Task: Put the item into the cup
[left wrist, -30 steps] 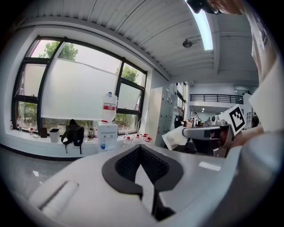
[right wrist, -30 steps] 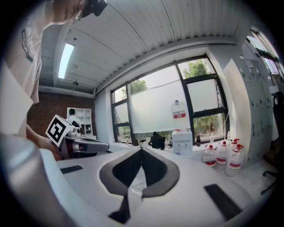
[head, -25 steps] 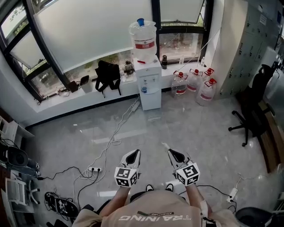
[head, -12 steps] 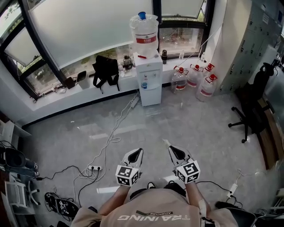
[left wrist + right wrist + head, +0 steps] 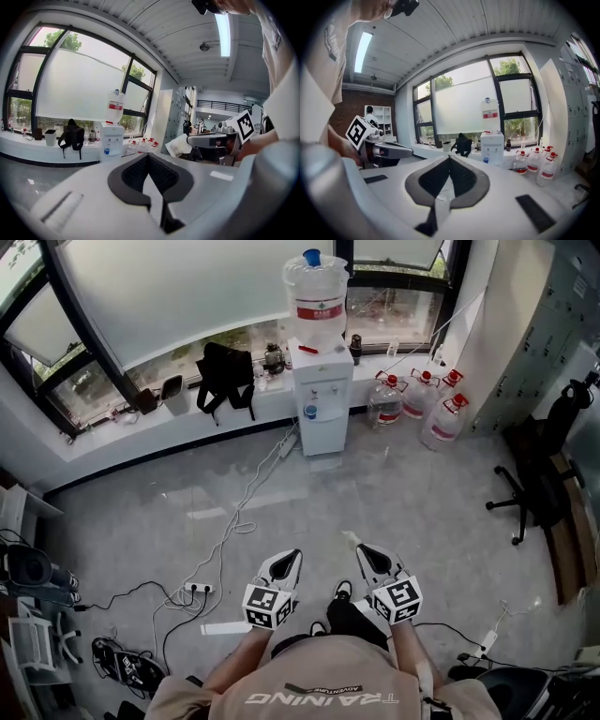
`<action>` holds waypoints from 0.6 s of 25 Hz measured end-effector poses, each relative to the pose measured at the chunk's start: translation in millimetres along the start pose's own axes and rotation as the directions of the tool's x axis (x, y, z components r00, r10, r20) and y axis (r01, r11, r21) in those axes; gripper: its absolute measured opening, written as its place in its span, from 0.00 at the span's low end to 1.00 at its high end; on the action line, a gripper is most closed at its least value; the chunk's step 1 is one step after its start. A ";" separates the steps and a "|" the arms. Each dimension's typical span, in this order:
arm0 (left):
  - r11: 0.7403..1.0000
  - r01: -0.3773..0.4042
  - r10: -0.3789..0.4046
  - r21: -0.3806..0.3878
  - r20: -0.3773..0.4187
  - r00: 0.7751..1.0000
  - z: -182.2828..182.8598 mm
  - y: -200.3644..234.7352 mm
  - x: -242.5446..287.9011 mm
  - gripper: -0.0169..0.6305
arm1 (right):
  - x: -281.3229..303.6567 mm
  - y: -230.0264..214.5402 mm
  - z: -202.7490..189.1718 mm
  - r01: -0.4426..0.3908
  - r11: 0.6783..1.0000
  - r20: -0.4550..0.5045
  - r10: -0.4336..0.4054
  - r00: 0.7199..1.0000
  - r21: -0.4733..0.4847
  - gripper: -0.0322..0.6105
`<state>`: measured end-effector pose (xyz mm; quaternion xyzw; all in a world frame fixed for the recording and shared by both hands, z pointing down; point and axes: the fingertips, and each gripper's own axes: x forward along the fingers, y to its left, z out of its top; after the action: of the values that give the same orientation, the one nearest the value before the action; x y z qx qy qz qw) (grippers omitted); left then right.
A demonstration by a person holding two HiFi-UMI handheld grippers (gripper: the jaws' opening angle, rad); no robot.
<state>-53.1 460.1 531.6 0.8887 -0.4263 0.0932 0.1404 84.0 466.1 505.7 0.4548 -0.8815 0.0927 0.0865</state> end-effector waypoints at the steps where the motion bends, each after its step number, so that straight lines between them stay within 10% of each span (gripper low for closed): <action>1: 1.000 -0.003 0.003 0.005 -0.001 1.000 3.1 4.2 6.0 0.04 | 8.2 -5.3 0.9 -0.005 1.000 0.002 0.005 1.000 0.002 0.07; 15: 0.996 -0.089 0.089 0.020 -0.027 0.996 55.3 53.4 97.8 0.04 | 107.0 -98.8 24.5 -0.123 0.992 -0.022 0.122 0.992 -0.043 0.07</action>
<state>-31.9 338.5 516.5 0.8688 -0.4626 0.1158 0.1334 102.0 319.9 515.7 0.3970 -0.9086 0.0828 0.0995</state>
